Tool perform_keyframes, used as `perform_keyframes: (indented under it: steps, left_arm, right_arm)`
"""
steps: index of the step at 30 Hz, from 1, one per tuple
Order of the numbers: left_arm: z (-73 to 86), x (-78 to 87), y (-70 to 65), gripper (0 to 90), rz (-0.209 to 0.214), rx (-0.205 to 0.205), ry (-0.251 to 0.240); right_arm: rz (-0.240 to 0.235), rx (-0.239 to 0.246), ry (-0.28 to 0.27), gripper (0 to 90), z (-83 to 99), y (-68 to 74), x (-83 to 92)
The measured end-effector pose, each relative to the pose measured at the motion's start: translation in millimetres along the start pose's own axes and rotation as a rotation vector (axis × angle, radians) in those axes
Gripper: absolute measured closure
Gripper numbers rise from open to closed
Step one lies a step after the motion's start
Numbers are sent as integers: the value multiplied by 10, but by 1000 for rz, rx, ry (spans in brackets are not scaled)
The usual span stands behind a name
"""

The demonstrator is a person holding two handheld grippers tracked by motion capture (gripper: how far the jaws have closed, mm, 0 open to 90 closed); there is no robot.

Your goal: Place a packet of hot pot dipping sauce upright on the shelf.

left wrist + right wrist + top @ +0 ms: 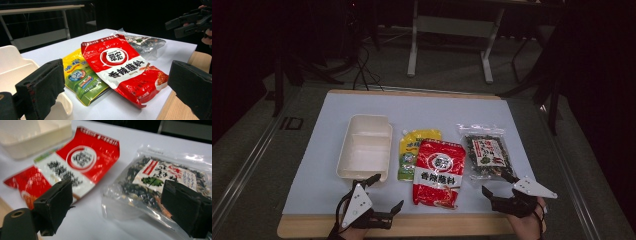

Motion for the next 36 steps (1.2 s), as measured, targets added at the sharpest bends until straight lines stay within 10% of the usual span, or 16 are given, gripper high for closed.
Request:
perform_keyframes:
  steps: [22,36]
  left_arm:
    - [-2,12,-22,23,3,-5,-1]
    - [-3,13,-34,23,7,-9,3]
  right_arm:
    - [-72,64,83,232,-253,300,-149]
    - [-4,136,96,317,-622,251,-378]
Point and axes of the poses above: each handheld gripper's, and its own axes: x roughly backward along the jaws, z roughly out of its underside, y roughly to its left, the point moved 2 cm from there along -x, roughly forward along the jaws
